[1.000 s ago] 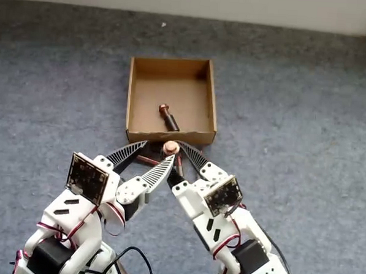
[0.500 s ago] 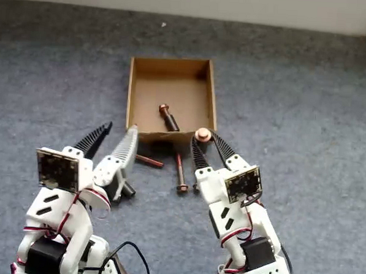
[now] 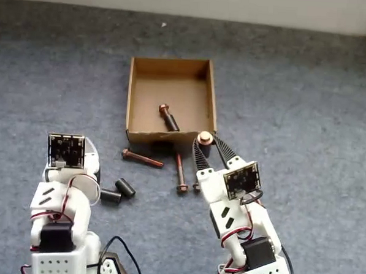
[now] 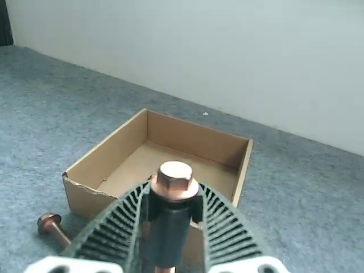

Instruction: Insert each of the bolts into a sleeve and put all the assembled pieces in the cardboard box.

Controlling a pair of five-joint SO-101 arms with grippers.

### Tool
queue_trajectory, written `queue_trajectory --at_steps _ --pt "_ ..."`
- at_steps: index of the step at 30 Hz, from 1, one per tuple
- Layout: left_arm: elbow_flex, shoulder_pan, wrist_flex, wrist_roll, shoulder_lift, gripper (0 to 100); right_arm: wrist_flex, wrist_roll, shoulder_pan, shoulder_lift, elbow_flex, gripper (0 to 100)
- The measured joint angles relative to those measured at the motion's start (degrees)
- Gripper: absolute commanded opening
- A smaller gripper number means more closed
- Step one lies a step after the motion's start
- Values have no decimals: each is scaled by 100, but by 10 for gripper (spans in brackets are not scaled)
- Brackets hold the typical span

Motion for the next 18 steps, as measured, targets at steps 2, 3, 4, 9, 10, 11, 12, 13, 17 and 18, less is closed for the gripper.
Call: queue_trajectory --at_steps 2,3,4,9,10,11,12,13,17,18 --pt "281 -97 0 -9 0 10 79 0 0 0 0 5" --pt "440 -114 0 -9 0 11 167 0 9 0 0 5" --pt "554 -114 0 -9 9 11 308 0 44 0 0 5" --pt "598 -123 -114 -26 9 11 897 0 220 0 -79 5" --pt "598 -123 -132 -26 9 11 914 0 229 0 -123 5" --pt "598 -123 -141 -26 9 11 914 9 220 0 -202 5" --pt "598 -141 -141 -26 9 11 914 9 211 0 -308 5" --pt "607 -167 -141 -26 9 11 897 44 211 0 -431 5" --pt "607 -167 -141 -26 9 11 440 440 229 158 -844 5" --pt "607 -167 -141 -26 9 11 281 484 229 325 -932 5"
